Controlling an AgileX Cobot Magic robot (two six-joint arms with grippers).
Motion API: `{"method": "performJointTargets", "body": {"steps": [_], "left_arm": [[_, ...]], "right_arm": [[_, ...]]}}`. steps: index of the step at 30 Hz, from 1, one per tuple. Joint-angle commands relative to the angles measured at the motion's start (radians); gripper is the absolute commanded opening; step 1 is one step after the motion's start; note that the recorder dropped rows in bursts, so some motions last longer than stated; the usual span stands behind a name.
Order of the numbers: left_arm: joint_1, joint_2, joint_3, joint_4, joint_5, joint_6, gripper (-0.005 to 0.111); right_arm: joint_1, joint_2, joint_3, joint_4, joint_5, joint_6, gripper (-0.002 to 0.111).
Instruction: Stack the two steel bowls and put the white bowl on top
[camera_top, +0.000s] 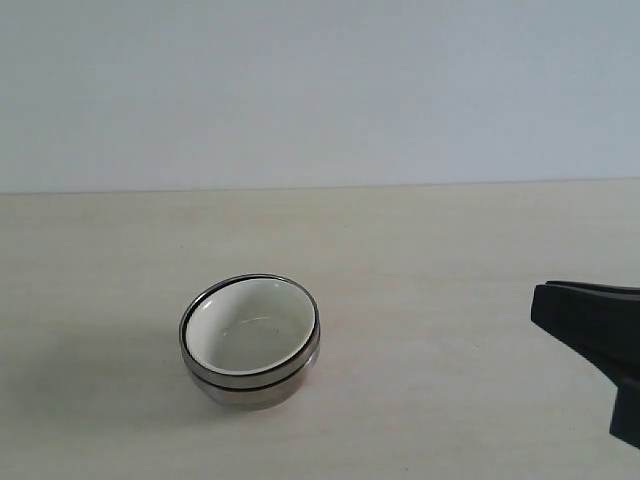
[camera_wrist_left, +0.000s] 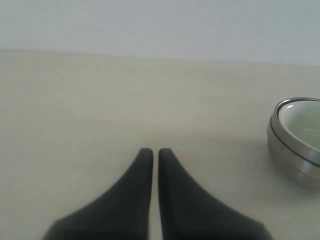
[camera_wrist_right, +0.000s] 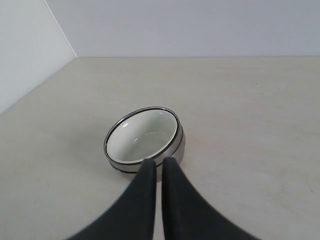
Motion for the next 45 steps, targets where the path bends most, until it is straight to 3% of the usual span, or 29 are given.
{"method": "performJointTargets", "body": {"steps": [1, 7, 14, 19, 24, 35, 45], "left_arm": [[0.001, -0.003, 0.003, 0.002, 0.000, 0.004, 0.004], [0.001, -0.003, 0.003, 0.002, 0.000, 0.004, 0.004], [0.001, -0.003, 0.003, 0.002, 0.000, 0.004, 0.004], [0.001, -0.003, 0.003, 0.002, 0.000, 0.004, 0.004], [0.001, -0.003, 0.003, 0.002, 0.000, 0.004, 0.004], [0.001, -0.003, 0.003, 0.002, 0.000, 0.004, 0.004], [0.001, -0.003, 0.003, 0.002, 0.000, 0.004, 0.004]], "right_arm": [[-0.003, -0.003, 0.002, -0.006, -0.003, -0.004, 0.000], [0.005, -0.020, 0.002, -0.006, -0.003, -0.004, 0.000], [-0.226, -0.180, 0.002, 0.007, 0.088, 0.039, 0.000], [-0.428, -0.335, 0.116, 0.012, 0.045, 0.041, 0.000], [-0.517, -0.469, 0.262, 0.019, -0.015, 0.049, 0.000], [-0.531, -0.594, 0.338, 0.010, -0.026, 0.027, 0.000], [-0.531, -0.594, 0.338, -0.028, 0.182, -0.307, 0.000]]}}
